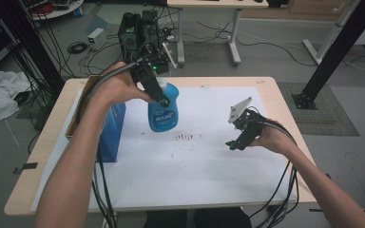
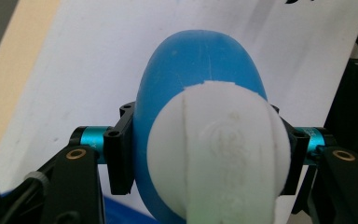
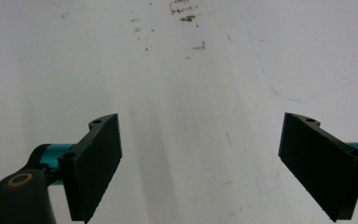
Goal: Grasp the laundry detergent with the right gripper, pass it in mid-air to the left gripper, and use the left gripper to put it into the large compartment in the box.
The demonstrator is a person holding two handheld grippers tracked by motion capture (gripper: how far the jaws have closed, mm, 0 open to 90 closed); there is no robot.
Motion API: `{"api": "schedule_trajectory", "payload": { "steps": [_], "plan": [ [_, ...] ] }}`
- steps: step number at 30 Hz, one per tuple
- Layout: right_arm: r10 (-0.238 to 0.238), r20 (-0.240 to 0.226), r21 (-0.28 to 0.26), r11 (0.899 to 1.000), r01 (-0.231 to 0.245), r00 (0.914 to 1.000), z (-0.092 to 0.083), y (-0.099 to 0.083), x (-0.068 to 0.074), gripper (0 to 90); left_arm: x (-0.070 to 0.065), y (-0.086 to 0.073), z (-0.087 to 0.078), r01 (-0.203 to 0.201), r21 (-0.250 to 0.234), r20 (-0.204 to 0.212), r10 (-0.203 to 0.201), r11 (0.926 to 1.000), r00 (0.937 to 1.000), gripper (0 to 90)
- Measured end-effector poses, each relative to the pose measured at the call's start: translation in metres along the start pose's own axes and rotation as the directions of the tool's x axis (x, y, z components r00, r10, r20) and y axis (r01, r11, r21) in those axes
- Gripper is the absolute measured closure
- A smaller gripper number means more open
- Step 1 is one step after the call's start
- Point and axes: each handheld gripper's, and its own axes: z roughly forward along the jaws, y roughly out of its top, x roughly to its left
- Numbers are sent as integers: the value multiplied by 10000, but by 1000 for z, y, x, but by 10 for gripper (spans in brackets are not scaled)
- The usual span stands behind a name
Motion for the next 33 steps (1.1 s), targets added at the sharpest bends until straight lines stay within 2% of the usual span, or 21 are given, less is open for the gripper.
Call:
{"api": "schedule_trajectory", "payload": {
  "steps": [1,2,4,5,6,7,8,11,14,17,21,25,28,30,33],
  "plan": [
    [188,-29,140,9997,-187,9998,-1,-1,1,125,3,-2,-5,262,-103,-47,-262,9996,9996,381],
    [72,71,157,9999,-73,9999,-1,-2,0,125,7,-5,-14,212,5,-115,-212,9998,9997,382],
    [191,153,238,9995,-195,9997,-2,-4,0,125,13,-10,-23,555,-159,-106,-557,9983,9984,382],
    [-236,157,-13,9997,236,9996,-1,-5,-3,125,19,-14,-32,645,-121,-115,-647,9978,9978,382],
    [-222,223,119,9997,220,9995,-2,-6,-3,125,21,-17,-37,917,-228,-181,-922,9955,9956,382],
    [-192,218,128,9997,189,9996,-3,-6,-3,125,24,-20,-44,925,-67,-303,-927,9957,9952,382],
    [-177,204,172,9997,173,9996,-3,-8,-3,125,26,-24,-49,1210,-214,-385,-1217,9924,9918,382],
    [-109,195,308,9995,103,9998,-3,-11,-4,125,34,-34,-67,1538,-78,-690,-1539,9881,9857,382],
    [-165,307,327,9993,155,9994,-2,-13,-6,125,38,-45,-82,2012,-230,-885,-2024,9793,9753,382],
    [-50,220,353,9994,42,9997,-3,-14,-6,125,42,-56,-93,2329,-298,-1025,-2347,9721,9667,382],
    [-97,191,411,9991,89,9998,-3,-14,-5,125,48,-73,-104,2863,-365,-1212,-2886,9574,9497,382],
    [-84,232,486,9988,73,9997,-3,-16,-5,125,52,-89,-111,3222,-499,-1322,-3260,9453,9361,382],
    [-15,231,590,9983,2,9997,-3,-17,-5,125,54,-99,-115,3541,-620,-1430,-3594,9331,9222,382],
    [-57,194,705,9975,43,9998,-2,-18,-4,125,56,-105,-117,3616,-629,-1521,-3670,9302,9177,382],
    [-40,252,749,9972,21,9997,-1,-19,-3,125,58,-114,-118,3796,-669,-1649,-3855,9227,9079,382]
  ]
}}
